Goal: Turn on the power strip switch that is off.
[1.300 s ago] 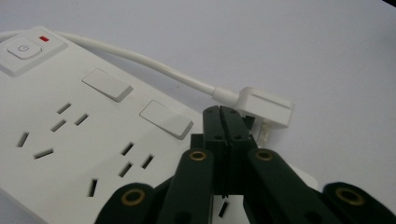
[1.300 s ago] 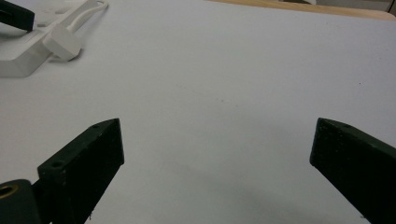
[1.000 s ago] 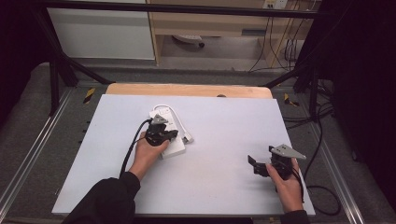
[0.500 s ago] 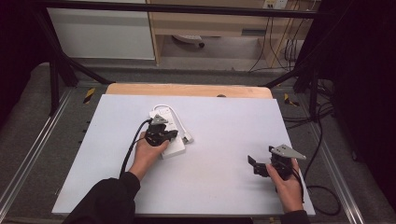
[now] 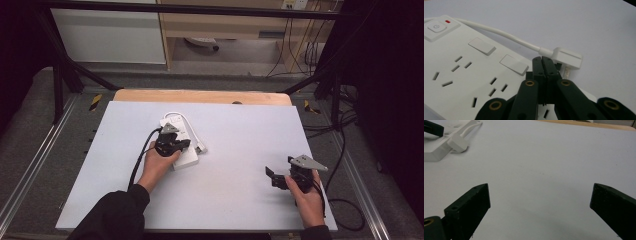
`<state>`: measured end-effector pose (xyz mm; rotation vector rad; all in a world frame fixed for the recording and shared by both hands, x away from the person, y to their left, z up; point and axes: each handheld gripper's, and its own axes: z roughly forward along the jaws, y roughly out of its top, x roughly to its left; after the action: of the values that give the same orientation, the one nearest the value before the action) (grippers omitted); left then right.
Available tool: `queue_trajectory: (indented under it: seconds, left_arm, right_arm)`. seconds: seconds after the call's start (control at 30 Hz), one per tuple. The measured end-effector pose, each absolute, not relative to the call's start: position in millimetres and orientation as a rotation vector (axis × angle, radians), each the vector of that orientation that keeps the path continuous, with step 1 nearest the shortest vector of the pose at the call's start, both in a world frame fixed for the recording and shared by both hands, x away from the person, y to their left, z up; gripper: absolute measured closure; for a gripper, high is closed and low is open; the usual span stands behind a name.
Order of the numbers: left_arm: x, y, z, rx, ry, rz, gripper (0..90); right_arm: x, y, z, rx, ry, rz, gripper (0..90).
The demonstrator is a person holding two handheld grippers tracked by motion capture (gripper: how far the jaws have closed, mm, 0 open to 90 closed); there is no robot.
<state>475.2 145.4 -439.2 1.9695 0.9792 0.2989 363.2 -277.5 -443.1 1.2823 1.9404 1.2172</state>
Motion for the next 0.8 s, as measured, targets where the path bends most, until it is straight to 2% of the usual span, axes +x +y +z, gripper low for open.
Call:
queue_trajectory:
  seconds: [0.8]
  left_arm:
    - [474.1, 144.2, -442.0, 1.966, 0.964, 0.311, 90.0]
  right_arm:
    - [363.4, -277.7, -443.2, 1.283, 1.94, 1.22, 3.3]
